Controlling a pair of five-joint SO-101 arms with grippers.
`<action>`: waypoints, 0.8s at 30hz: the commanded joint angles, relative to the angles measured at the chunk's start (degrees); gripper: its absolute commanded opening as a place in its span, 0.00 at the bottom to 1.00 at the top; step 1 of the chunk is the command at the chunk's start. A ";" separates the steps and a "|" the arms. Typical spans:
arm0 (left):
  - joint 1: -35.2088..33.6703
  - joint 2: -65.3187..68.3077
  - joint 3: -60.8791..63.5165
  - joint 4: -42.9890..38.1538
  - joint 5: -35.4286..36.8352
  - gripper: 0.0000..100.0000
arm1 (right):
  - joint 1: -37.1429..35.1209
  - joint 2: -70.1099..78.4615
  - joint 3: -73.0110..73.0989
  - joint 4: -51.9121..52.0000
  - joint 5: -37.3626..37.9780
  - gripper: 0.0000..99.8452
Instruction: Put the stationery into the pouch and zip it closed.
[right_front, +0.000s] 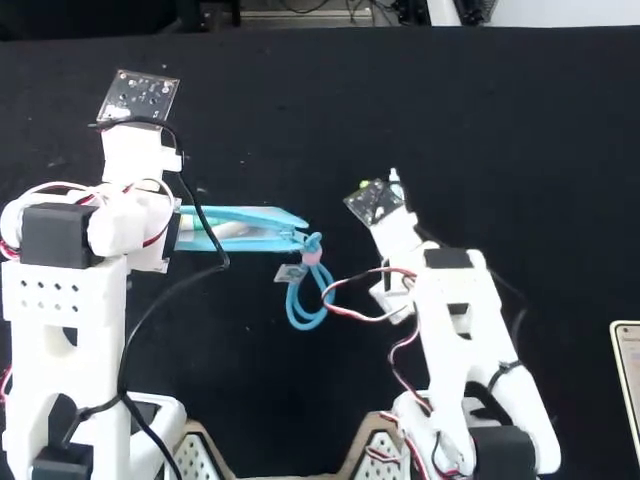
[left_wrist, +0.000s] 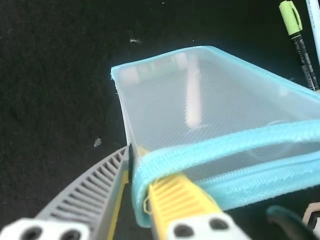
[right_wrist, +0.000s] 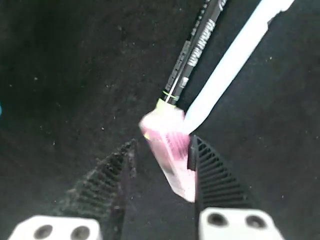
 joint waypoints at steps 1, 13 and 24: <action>-0.13 0.35 0.22 0.26 -0.53 0.03 | 0.79 0.13 -2.77 -1.67 2.37 0.15; -0.13 0.35 0.22 0.26 -0.53 0.03 | 5.01 -3.38 -7.08 2.20 3.52 0.01; -0.13 0.35 0.22 0.26 -0.62 0.03 | -1.49 -4.97 -2.51 3.87 3.52 0.23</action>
